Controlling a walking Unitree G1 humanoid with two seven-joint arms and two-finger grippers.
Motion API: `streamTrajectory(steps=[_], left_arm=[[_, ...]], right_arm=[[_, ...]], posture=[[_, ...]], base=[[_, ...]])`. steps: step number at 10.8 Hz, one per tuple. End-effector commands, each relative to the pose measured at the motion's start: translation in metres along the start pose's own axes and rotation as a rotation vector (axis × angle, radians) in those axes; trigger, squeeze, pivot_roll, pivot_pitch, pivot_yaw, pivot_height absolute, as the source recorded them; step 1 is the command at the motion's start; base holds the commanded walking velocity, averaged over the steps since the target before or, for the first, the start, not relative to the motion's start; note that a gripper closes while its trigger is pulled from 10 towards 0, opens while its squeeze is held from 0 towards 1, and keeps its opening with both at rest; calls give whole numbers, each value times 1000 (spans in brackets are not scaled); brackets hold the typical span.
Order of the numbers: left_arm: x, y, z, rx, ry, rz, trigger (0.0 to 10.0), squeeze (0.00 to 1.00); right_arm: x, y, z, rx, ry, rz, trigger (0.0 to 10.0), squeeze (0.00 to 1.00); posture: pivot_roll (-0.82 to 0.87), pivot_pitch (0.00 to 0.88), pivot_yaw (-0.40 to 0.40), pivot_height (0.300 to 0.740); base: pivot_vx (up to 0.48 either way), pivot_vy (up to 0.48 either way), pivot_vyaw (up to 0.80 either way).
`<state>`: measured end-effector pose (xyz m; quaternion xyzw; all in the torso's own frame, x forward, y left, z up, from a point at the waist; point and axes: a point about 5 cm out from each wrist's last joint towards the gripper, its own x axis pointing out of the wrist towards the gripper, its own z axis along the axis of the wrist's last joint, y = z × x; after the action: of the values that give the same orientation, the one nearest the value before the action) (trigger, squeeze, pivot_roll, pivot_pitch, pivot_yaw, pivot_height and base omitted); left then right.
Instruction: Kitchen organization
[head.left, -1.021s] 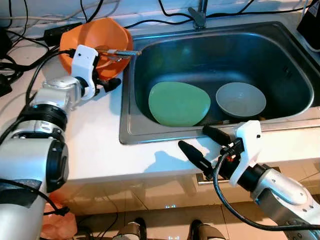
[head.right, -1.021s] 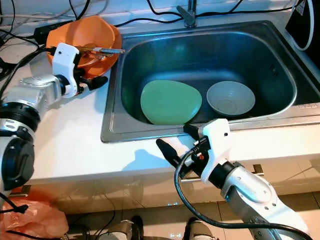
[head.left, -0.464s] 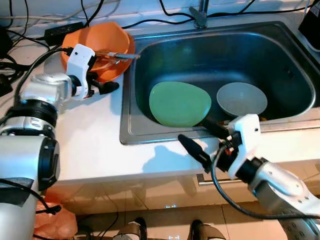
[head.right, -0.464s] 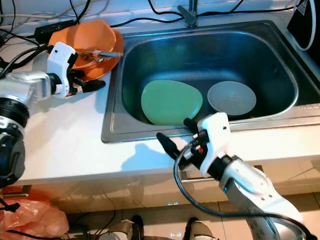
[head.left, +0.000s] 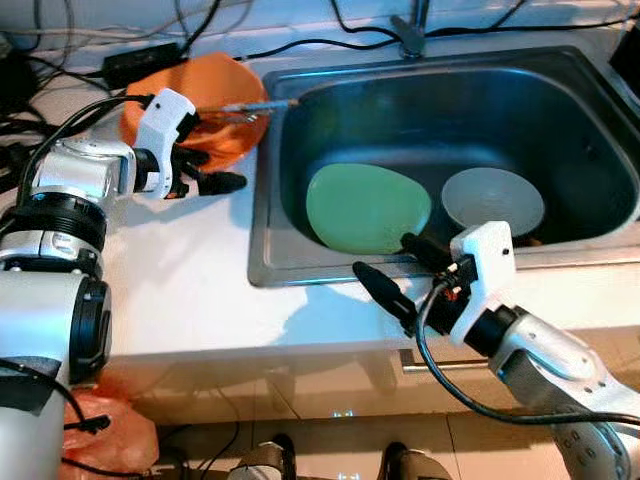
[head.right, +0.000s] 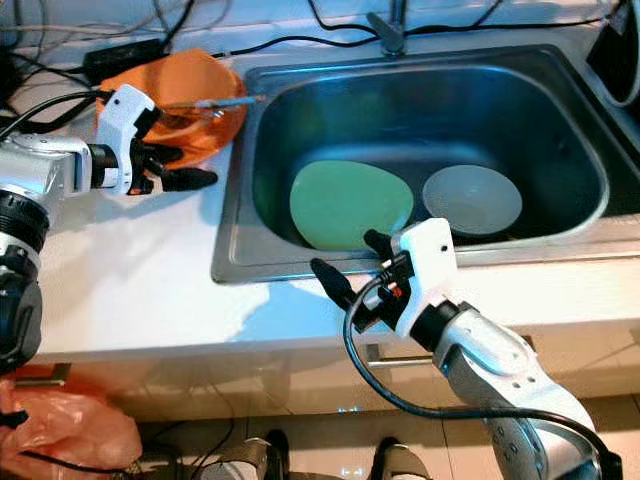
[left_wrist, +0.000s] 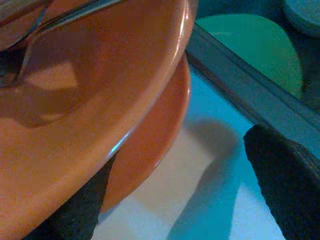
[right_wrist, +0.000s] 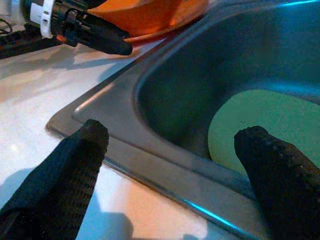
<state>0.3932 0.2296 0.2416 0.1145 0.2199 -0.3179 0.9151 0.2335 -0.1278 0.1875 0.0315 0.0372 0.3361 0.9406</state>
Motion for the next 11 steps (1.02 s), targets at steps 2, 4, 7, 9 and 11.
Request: streamTrajectory(steps=[2, 4, 7, 9, 11], left_arm=[[0, -3, -37, -76, 167, -87, 10000, 0], [-8, -6, -37, -65, 188, -151, 10000, 0], [-14, -25, -42, -19, 221, -262, 10000, 0], [-18, -47, -31, 38, 203, -339, 10000, 0], [-21, -61, -28, 67, 205, -380, 10000, 0]], right_arm=[[5, 1, -2, -4, -4, 17, 10000, 0], [9, 0, -2, -8, -14, 23, 10000, 0], [13, -2, -1, -14, -25, 30, 10000, 0], [17, -2, 0, -19, -33, 42, 10000, 0], [20, -3, -1, -22, -36, 45, 10000, 0]], posture=[[8, 144, 101, 740], [25, 131, 106, 740], [48, 116, 102, 740], [60, 107, 100, 740], [67, 97, 106, 740]], base=[[0, 0, 0], [0, 0, 0], [0, 0, 0], [0, 0, 0], [0, 0, 0]])
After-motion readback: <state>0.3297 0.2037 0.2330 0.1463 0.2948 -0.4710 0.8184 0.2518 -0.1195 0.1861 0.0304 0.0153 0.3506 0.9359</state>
